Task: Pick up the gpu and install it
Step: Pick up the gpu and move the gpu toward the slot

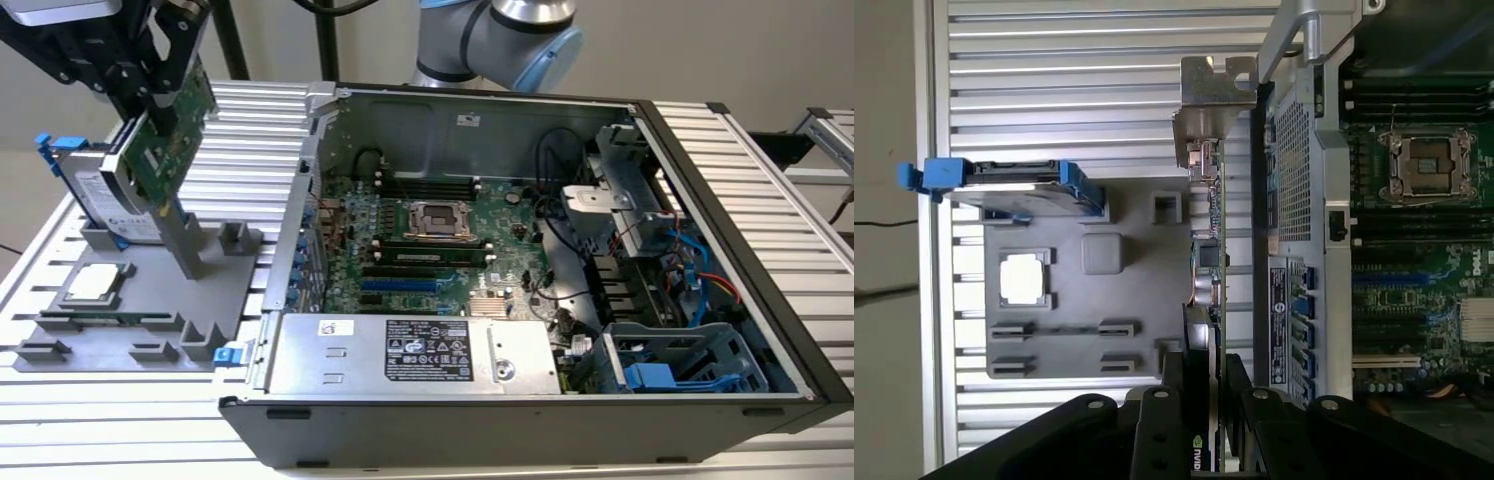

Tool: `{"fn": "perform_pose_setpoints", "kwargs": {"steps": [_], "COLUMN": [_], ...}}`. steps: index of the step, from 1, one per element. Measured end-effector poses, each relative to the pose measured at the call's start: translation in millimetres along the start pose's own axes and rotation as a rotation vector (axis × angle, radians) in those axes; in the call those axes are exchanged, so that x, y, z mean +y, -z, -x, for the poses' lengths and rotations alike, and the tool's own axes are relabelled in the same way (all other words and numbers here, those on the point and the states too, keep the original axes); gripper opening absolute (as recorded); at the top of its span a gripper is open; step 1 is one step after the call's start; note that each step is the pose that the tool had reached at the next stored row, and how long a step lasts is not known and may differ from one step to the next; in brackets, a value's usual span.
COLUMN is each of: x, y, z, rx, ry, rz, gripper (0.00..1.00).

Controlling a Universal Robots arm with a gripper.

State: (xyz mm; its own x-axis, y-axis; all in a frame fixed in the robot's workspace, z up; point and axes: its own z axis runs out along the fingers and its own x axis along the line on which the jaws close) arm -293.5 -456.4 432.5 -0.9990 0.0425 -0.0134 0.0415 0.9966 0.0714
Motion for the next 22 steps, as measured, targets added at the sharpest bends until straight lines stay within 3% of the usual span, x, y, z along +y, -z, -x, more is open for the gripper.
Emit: {"fn": "perform_pose_setpoints", "kwargs": {"steps": [9, 22], "x": [0.2, 2.3], "y": [-0.1, -0.3], "z": [1.0, 8.6], "rx": [0.0000, 0.0000], "ry": [0.000, 0.000], "rz": [0.0001, 0.0000], "gripper": [0.00, 0.00]}}
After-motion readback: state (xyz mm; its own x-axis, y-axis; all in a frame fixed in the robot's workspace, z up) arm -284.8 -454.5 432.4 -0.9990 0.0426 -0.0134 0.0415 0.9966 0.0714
